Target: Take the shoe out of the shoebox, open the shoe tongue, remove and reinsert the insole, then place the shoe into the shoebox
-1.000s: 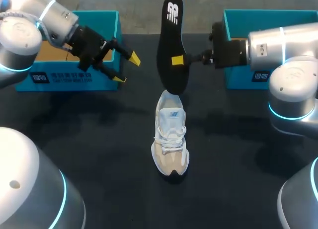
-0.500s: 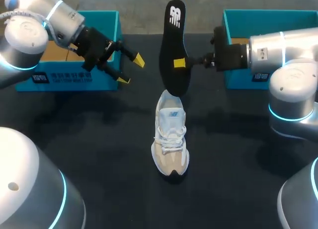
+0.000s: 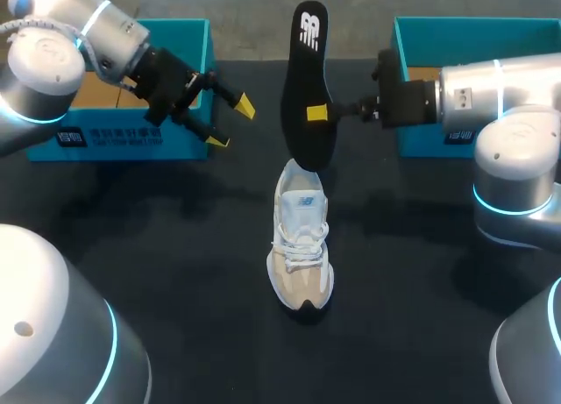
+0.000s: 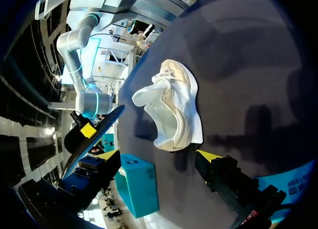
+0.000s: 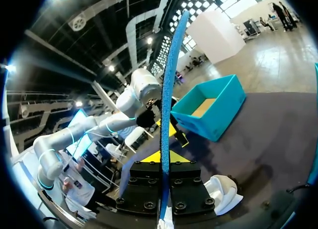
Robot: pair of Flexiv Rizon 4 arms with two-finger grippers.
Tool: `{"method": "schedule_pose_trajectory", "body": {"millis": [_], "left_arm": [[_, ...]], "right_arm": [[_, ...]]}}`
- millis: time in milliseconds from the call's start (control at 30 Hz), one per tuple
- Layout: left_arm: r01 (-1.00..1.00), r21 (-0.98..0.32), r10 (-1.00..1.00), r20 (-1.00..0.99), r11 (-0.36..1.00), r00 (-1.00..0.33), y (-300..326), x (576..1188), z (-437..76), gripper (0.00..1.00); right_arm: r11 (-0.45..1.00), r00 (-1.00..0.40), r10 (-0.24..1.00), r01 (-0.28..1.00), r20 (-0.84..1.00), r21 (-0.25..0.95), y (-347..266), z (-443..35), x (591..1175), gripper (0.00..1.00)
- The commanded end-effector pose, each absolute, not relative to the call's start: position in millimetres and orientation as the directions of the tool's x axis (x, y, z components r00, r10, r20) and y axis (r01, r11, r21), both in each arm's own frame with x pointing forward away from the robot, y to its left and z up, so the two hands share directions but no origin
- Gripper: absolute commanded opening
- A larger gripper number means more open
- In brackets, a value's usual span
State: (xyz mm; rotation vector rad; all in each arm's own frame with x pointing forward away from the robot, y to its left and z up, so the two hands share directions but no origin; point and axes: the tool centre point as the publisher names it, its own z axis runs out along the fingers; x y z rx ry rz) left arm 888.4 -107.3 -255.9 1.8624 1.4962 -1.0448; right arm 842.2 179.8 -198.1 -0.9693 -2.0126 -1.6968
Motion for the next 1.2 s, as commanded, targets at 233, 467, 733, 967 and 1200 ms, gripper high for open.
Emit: {"method": "schedule_pose_trajectory", "body": {"millis": [233,467,733,967,1200], "left_arm": [[0.966,-0.065,0.560,-0.824,-0.250,0.090,-107,889,-256,1.00],[0.966,-0.065,0.560,-0.824,-0.250,0.090,-107,889,-256,1.00],[0.967,-0.059,0.572,-0.815,-0.248,0.097,-111,898,-260,1.00],[0.963,-0.063,0.588,-0.802,-0.263,0.108,-121,912,-275,1.00],[0.961,-0.079,0.593,-0.799,-0.264,0.098,-126,910,-283,1.00]], "right_arm": [[0.057,-0.711,0.286,0.682,0.643,0.729,182,-198,842,0.00],[0.106,-0.763,0.284,0.628,0.581,0.771,176,-214,854,0.00],[0.128,-0.780,0.276,0.610,0.562,0.782,168,-234,870,0.00],[0.130,-0.796,0.258,0.591,0.548,0.797,175,-237,879,0.00],[0.119,-0.825,0.211,0.554,0.524,0.824,188,-242,880,0.00]]}}
